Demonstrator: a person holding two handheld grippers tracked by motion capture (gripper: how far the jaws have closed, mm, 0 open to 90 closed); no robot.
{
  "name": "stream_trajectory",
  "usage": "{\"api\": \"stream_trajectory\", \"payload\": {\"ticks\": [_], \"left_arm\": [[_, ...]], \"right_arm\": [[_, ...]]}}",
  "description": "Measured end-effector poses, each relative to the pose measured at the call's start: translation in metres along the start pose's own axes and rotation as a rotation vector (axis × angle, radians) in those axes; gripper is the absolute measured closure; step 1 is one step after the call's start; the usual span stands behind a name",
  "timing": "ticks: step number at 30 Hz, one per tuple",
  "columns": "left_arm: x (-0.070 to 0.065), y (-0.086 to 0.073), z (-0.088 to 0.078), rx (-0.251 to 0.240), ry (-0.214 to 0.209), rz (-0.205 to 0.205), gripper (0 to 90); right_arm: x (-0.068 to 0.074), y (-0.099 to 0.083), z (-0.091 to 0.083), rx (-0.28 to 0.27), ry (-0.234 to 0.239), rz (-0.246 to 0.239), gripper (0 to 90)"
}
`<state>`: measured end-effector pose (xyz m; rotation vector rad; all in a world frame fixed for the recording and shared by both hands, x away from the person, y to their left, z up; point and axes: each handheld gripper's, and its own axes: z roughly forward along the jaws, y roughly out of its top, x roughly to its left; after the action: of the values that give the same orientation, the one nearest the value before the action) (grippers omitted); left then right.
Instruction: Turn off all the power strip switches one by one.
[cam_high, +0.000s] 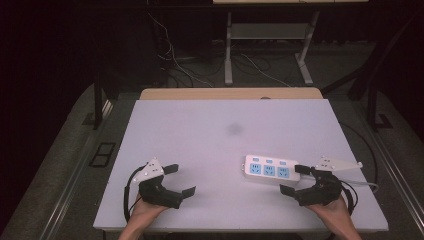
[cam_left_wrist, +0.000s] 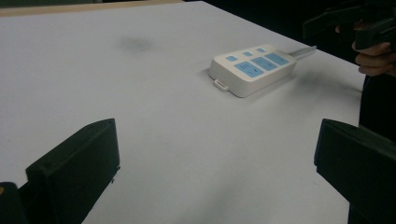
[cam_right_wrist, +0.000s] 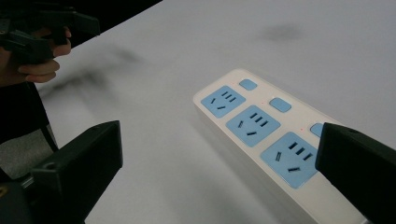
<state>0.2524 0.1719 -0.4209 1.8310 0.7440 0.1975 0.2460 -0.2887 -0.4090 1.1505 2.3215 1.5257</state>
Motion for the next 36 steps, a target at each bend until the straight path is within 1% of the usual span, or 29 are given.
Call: {"api": "stream_trajectory", "payload": {"ticks": [2, 6, 9, 13, 18, 27, 28, 36], "left_arm": [[0.000, 0.000, 0.001, 0.005, -0.002, 0.001, 0.0], [0.000, 0.000, 0.002, 0.011, -0.002, 0.009, 0.0], [0.000, 0.000, 0.001, 0.013, 0.005, 0.008, 0.0], [0.001, -0.001, 0.001, 0.007, 0.004, -0.001, 0.0], [0.002, -0.001, 0.002, 0.013, -0.001, 0.000, 0.0], [0.004, -0.001, 0.003, 0.014, -0.008, 0.002, 0.0], [0.004, -0.001, 0.003, 0.014, -0.010, 0.000, 0.0], [0.006, -0.001, 0.002, 0.010, -0.007, -0.009, 0.0]], "right_arm": [[0.000, 0.000, 0.000, 0.007, 0.005, 0.001, 0.6], [0.001, 0.000, -0.001, 0.000, -0.002, -0.004, 0.6], [0.001, 0.000, -0.002, 0.001, -0.001, -0.005, 0.6], [0.001, 0.000, -0.002, 0.004, -0.001, -0.006, 0.6], [0.000, 0.000, -0.002, 0.007, 0.000, -0.004, 0.6], [0.003, 0.002, 0.000, 0.035, -0.002, -0.026, 0.6], [0.004, 0.004, -0.001, 0.044, -0.005, -0.035, 0.6], [0.002, 0.012, -0.003, 0.064, -0.005, -0.045, 0.6]]}}
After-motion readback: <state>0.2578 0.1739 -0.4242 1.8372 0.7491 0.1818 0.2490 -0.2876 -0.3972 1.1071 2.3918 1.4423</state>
